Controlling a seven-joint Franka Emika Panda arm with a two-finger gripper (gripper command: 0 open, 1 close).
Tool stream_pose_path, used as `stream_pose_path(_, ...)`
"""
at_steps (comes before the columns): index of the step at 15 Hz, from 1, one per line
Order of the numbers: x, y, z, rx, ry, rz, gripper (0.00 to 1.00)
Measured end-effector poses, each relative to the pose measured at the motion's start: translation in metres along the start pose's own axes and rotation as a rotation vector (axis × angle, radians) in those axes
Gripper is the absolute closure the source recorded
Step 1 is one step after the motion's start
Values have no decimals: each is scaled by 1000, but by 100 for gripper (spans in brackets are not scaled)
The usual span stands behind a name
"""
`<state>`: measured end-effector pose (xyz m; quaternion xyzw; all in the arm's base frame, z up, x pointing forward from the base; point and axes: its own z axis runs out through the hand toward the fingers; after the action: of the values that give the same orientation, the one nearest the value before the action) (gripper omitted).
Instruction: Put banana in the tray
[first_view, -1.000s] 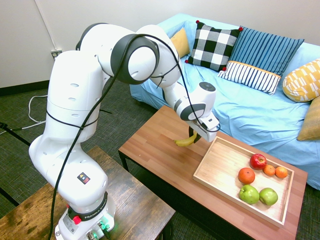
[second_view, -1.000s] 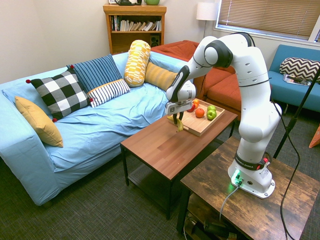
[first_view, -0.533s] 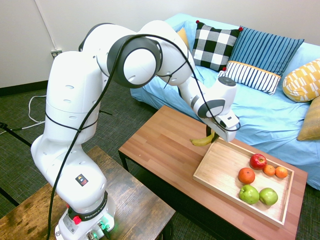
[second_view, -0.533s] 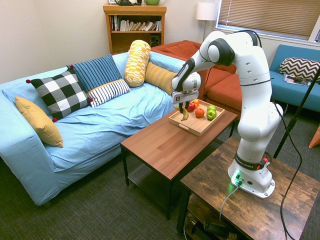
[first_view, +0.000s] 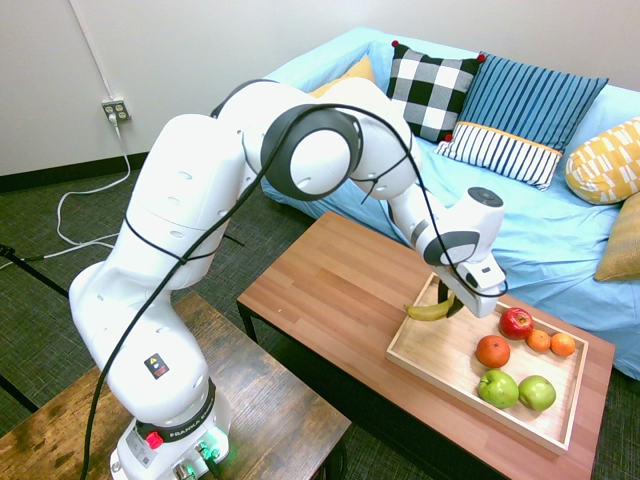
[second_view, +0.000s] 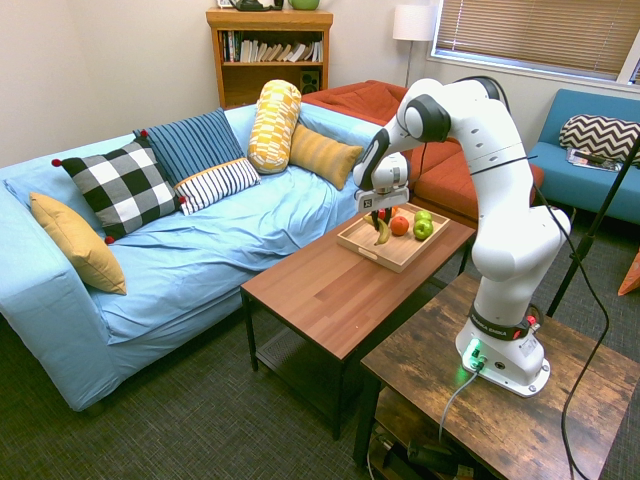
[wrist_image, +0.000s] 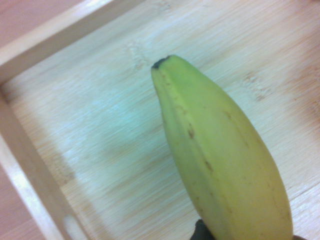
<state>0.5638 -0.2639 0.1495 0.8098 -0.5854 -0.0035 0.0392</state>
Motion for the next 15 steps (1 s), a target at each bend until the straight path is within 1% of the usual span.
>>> stream_pose_path(3, 8, 3, 24, -21, -8, 24, 100)
stream_pose_path(6, 10, 3, 34, -25, -15, 38, 100)
stream_pose_path(7, 11, 3, 37, -26, -17, 41, 0)
stream_pose_path(15, 6, 3, 53, -43, -30, 39, 0)
